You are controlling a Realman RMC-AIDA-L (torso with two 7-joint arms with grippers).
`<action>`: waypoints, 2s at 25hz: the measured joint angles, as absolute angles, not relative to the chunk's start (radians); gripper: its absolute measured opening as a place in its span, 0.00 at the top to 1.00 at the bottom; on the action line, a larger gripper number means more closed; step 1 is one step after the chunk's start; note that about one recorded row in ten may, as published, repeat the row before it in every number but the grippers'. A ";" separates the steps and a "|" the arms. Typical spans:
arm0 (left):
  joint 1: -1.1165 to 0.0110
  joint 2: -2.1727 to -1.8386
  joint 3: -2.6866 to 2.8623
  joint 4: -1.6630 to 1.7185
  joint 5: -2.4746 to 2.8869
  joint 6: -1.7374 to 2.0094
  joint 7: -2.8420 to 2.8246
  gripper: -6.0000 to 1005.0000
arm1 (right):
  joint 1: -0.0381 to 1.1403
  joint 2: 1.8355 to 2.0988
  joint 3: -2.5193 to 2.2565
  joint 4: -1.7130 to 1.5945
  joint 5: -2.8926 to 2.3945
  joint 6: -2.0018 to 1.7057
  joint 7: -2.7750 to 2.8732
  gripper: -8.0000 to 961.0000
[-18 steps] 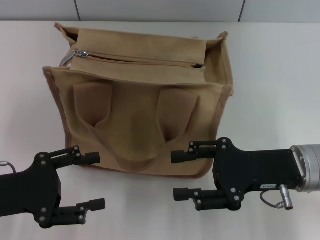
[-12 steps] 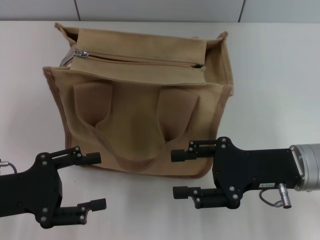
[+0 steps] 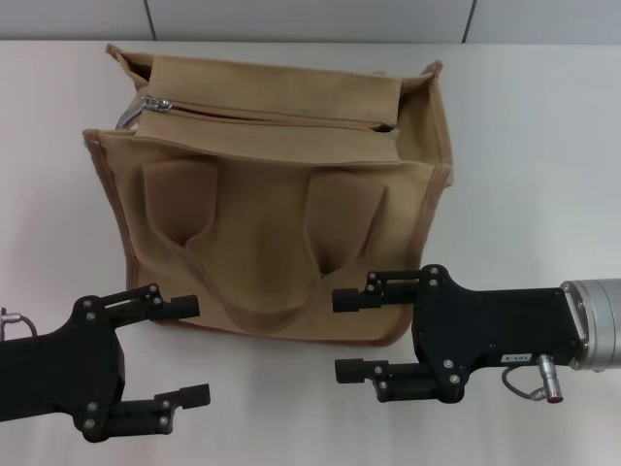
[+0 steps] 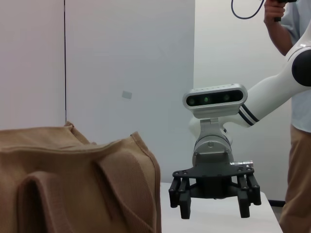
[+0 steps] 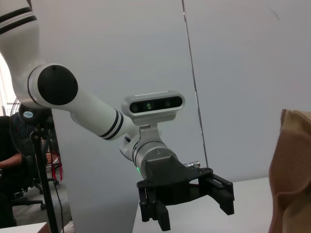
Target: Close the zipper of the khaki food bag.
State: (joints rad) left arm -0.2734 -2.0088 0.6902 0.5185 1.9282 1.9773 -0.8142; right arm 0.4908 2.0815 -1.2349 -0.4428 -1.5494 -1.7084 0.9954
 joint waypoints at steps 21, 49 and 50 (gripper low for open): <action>-0.192 -2.061 0.542 0.487 1.917 1.967 -0.738 0.26 | 0.498 2.090 -1.233 -0.284 -1.440 -1.701 0.847 0.36; -0.330 -2.071 0.035 0.228 1.923 1.720 -0.633 0.29 | 0.502 2.092 -1.233 -0.218 -1.407 -1.712 0.799 0.39; -0.337 -2.072 0.036 0.227 1.923 1.714 -0.633 0.29 | 0.502 2.092 -1.233 -0.218 -1.407 -1.712 0.799 0.39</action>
